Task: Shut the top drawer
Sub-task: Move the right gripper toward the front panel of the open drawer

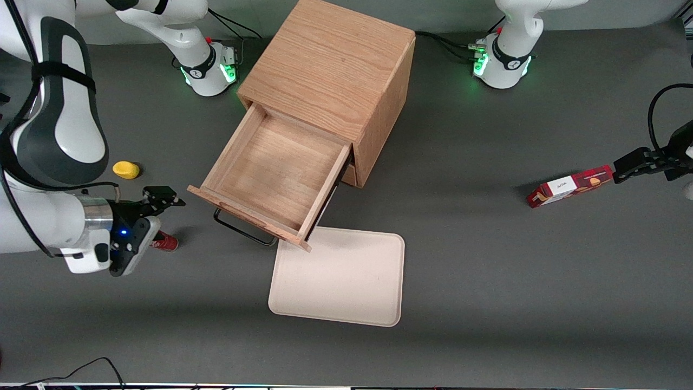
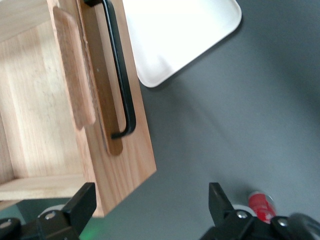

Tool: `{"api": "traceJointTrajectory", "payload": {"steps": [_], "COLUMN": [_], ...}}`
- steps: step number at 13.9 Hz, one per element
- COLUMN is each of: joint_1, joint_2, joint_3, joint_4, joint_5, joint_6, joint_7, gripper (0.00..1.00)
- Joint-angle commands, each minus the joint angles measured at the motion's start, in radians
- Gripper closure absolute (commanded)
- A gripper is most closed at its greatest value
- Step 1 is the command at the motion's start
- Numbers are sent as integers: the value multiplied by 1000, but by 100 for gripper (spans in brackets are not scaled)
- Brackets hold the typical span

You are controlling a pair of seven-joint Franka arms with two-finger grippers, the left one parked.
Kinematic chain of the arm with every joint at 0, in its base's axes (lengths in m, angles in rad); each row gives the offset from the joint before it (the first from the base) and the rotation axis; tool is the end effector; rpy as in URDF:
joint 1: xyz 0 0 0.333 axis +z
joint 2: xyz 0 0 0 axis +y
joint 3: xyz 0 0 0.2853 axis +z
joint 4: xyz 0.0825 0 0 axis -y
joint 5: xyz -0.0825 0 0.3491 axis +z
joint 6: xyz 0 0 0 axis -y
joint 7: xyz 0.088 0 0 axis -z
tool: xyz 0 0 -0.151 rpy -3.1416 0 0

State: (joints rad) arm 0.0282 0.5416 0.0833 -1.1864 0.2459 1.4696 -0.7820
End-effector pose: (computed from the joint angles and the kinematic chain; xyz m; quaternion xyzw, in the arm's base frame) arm 0.6160 0.0976 0.4006 -0.8879 -0.4182 0.0717 0.1779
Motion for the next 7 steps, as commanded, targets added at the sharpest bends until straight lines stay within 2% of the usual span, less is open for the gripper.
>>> {"api": "traceJointTrajectory", "payload": {"steps": [1, 7], "joint_1": [-5, 1], "joint_2": [76, 156], "joint_3": [10, 70], "joint_4": [103, 159], "joint_5": [55, 65], "joint_6": [-38, -11], "joint_7": [-8, 72], "gripper": [0, 0]}}
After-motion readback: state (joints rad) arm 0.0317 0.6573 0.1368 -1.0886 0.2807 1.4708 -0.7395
